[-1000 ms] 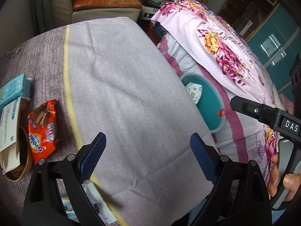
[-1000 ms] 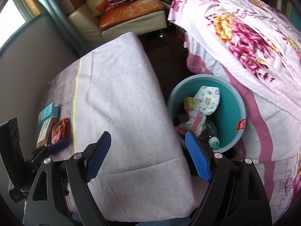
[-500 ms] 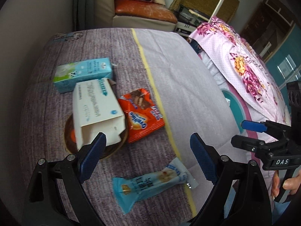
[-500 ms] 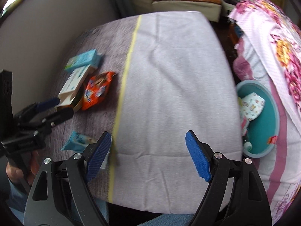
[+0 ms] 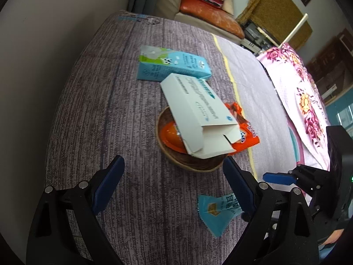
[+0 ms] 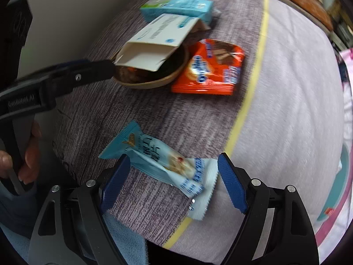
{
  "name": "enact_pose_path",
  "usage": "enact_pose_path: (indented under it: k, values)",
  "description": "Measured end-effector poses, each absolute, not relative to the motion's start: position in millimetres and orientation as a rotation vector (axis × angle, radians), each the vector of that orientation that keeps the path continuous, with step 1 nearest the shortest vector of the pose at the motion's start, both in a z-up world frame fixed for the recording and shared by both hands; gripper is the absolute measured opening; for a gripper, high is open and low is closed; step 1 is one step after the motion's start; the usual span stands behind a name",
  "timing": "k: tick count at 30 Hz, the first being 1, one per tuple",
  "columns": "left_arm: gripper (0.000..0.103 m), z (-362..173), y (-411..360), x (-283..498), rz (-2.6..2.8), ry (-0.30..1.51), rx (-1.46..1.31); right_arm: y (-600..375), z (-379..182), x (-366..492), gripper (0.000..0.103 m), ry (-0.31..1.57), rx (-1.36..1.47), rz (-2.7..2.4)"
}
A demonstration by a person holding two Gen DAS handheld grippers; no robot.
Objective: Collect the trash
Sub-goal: 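Grasp the blue snack-bar wrapper with the right gripper while the left grasps the white medicine box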
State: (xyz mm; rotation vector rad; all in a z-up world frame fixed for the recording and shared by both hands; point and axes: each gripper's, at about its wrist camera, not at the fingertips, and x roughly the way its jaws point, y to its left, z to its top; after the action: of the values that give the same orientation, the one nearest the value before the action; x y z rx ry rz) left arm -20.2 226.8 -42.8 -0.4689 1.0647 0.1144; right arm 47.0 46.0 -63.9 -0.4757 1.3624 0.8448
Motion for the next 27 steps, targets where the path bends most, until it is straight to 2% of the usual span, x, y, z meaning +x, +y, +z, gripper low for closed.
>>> enact_pose_path:
  k: [8,9,10,12,21,27]
  values:
    - [0.091,-46.1,234.8,-20.0,0.123,1.072,-0.497,61.4,-85.0,35.1,0.078,1.383,-0.539,0.891]
    - [0.091,-45.8,235.1,-19.3,0.122,1.072,-0.498,61.3,-87.0,32.4,0.073,1.382,-0.545,0.899]
    - [0.091,-46.2,235.6,-18.5,0.123,1.073,-0.499,60.7,-89.2,28.0,0.065,1.374,-0.55,0.907]
    - [0.091,-46.2,235.6,-18.4,0.121,1.073,-0.502,57.2,-89.5,21.2,0.019,1.368,-0.545,0.913]
    - [0.091,-34.9,220.1,7.6,0.096,1.072,-0.473,9.6,-61.6,31.2,0.017,1.355,-0.367,0.887]
    - [0.091,-33.2,206.6,49.1,0.099,1.116,-0.434,-30.7,-42.9,67.6,0.017,1.323,-0.226,0.794]
